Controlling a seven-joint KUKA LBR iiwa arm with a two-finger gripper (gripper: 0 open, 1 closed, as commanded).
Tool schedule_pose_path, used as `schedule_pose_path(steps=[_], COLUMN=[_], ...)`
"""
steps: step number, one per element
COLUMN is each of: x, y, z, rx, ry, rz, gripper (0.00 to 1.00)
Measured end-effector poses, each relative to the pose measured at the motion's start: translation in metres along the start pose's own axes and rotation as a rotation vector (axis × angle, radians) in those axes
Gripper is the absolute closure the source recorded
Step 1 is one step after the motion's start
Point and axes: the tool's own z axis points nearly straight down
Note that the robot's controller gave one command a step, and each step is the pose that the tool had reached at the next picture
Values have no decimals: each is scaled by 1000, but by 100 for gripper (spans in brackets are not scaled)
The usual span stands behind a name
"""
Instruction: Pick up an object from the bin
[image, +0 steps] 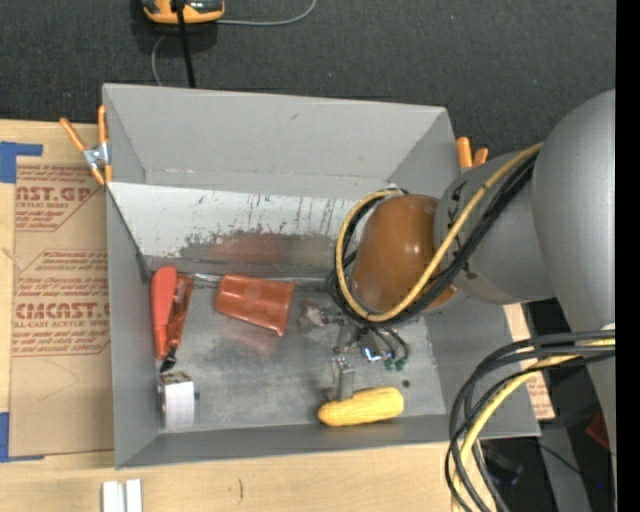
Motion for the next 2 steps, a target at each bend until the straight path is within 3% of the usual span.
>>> schedule_pose_path(steps=[1, 2], x=[25, 34], y=[-50, -64], z=[-28, -74], rx=[0, 1], ry=[0, 11], rz=[-112, -107], gripper=[0, 0])
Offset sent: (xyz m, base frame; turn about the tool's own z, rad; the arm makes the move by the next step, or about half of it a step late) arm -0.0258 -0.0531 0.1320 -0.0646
